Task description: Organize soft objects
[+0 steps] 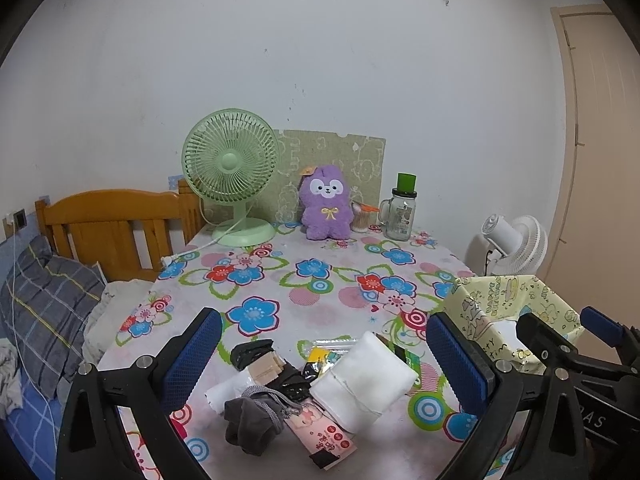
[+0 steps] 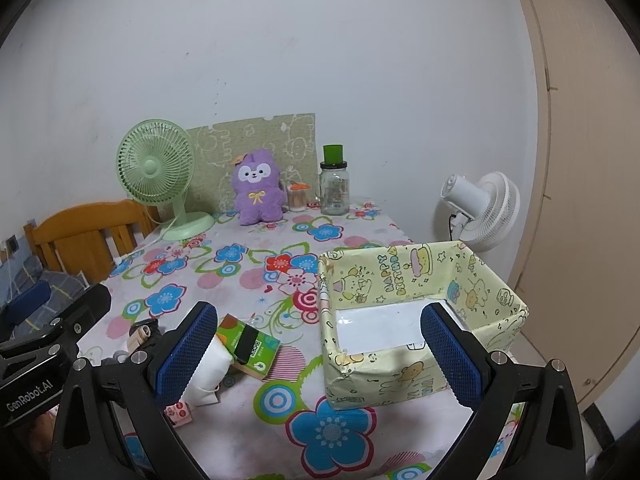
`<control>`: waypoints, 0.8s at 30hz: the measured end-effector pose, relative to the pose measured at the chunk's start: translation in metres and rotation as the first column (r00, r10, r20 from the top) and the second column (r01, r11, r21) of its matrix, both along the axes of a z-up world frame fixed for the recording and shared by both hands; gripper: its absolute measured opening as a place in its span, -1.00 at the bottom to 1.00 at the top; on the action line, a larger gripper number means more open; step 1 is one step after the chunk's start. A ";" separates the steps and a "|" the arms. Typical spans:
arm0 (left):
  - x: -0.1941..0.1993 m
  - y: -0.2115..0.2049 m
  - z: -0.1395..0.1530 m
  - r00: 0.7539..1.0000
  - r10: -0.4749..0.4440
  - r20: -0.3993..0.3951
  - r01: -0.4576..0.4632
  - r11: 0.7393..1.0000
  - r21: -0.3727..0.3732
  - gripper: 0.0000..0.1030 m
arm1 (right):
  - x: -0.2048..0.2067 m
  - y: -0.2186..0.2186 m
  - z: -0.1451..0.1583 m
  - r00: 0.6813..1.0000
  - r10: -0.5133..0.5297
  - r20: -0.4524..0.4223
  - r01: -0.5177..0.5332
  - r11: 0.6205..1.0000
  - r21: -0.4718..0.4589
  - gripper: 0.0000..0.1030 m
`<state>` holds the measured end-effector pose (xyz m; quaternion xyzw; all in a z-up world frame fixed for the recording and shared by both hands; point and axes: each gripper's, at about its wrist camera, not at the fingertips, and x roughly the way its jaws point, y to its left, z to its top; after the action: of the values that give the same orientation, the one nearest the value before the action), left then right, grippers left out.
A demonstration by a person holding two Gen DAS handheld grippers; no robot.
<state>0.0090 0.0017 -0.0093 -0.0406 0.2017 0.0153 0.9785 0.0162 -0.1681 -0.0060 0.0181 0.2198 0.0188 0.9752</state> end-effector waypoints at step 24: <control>0.006 0.001 -0.011 0.998 0.005 -0.059 -0.004 1.000 0.018 0.98 | 0.007 0.002 -0.005 1.000 0.004 -0.012 -0.004 1.000 0.008 0.99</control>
<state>0.0151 0.0032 -0.0204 -0.0320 0.2301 0.0204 0.9724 0.0229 -0.1662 -0.0106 0.0215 0.2258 0.0215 0.9737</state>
